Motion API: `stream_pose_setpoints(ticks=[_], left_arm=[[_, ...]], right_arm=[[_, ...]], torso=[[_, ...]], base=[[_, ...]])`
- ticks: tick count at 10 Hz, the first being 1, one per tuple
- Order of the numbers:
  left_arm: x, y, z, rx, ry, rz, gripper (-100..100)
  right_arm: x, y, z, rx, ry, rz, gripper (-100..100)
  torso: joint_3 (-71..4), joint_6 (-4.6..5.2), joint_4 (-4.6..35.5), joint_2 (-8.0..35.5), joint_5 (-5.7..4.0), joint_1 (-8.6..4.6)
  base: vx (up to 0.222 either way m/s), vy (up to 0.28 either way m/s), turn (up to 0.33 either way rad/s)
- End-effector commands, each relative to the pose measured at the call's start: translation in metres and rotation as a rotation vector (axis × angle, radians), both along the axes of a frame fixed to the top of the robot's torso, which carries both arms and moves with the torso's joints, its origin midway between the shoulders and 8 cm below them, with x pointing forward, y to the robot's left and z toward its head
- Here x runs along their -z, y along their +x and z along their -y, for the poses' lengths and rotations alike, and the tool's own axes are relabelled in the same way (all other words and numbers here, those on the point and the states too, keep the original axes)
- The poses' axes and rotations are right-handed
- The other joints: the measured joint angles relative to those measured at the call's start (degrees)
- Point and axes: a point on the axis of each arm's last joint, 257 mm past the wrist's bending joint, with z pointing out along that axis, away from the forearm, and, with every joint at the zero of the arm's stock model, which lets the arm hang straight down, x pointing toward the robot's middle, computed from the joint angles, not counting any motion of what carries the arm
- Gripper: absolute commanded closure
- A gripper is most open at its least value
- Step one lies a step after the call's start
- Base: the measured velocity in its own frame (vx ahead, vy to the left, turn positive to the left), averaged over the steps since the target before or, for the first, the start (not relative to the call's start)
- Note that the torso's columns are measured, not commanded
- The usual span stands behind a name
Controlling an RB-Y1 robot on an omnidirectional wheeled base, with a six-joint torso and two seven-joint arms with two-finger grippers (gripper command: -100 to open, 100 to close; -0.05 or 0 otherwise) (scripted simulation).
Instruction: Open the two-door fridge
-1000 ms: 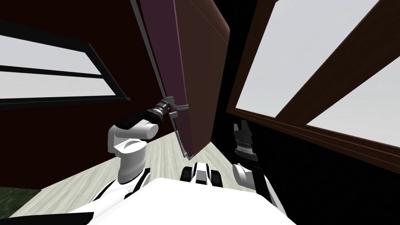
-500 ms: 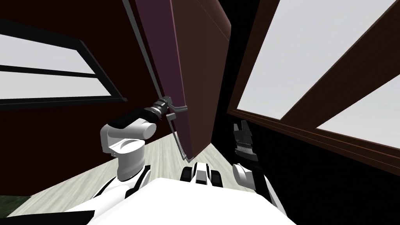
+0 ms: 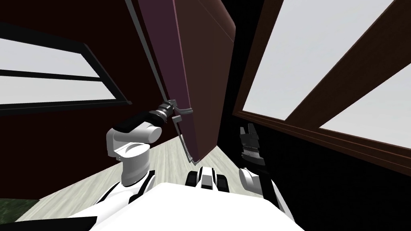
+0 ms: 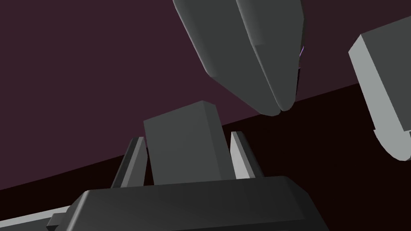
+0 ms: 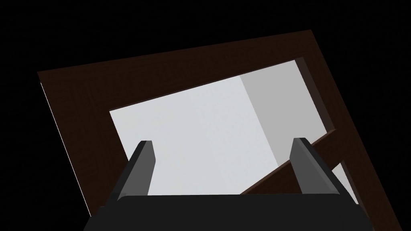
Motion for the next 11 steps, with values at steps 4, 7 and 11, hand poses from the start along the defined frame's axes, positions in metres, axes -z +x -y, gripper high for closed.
stream_pose_setpoints(ticks=[4, 7, 11], left_arm=[[-0.003, -0.003, 0.035, 0.105, -0.002, -0.005, 100], [-0.003, -0.006, 0.055, 0.166, -0.002, -0.010, 100], [-0.004, -0.013, 0.086, 0.257, 0.001, -0.019, 100]], right_arm=[[0.000, 0.000, 0.000, 0.000, 0.000, 0.000, 0], [0.000, 0.000, 0.000, 0.000, 0.000, 0.000, 0], [0.000, 0.000, 0.000, 0.000, 0.000, 0.000, 0]], torso=[[-0.92, 0.00, 0.15, -0.88, -0.18, 0.17], [-1.16, 0.07, 0.15, -1.14, -0.34, -0.19], [-1.16, 0.15, 0.08, -1.17, -0.40, -0.39]], base=[[-0.089, 0.315, -0.054], [-0.096, 0.320, -0.054], [-0.083, 0.326, -0.061]])
